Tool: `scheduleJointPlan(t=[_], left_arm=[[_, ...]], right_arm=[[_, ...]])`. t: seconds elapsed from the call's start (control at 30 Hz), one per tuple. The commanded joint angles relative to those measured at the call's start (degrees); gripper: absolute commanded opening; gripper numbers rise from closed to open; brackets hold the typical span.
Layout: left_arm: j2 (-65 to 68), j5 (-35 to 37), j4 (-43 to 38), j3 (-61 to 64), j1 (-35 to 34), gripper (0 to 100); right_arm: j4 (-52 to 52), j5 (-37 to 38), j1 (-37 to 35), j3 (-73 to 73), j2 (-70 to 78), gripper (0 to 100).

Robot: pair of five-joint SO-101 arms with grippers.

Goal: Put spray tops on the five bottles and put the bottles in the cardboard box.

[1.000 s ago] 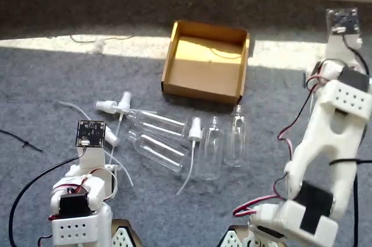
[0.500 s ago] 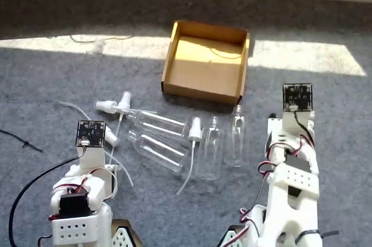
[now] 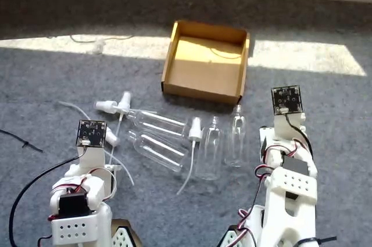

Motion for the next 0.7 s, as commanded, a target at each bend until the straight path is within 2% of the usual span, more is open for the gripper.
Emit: scheduleJointPlan(t=[0.0,0.03,0.1,0.17,0.27,0.4,0.5,0.67], left_arm=[[-1.01,-25.14,-7.82,1.19,-14.29,19],[-1.1,-28.22,-10.11,0.66,-17.19,19],[-0.84,-28.22,-13.27,-2.24,-22.46,19],[-0.48,-28.31,-12.57,-9.36,-26.33,20],[3.3,-31.21,-5.98,-22.55,-27.74,20],[19.82,-32.26,2.02,-40.92,-26.24,22],[37.85,-27.25,6.86,-54.64,-23.87,22],[63.69,-13.89,11.69,-70.9,-19.56,22]], right_arm=[[10.95,0.53,-0.92,-7.25,-0.13,0.4],[13.67,0.53,-0.92,-9.27,-0.13,0.4],[16.92,0.7,-1.1,-12.7,-0.22,0.4],[18.51,0.7,-2.24,-15.25,-0.22,0.4],[20.79,0.53,-5.67,-17.36,-0.22,0.4],[22.9,-2.2,-8.84,-17.71,-0.22,0.4],[23.08,-5.8,-9.54,-17.71,-0.22,0.4],[23.08,-6.68,-10.95,-17.45,-0.22,0.4]])
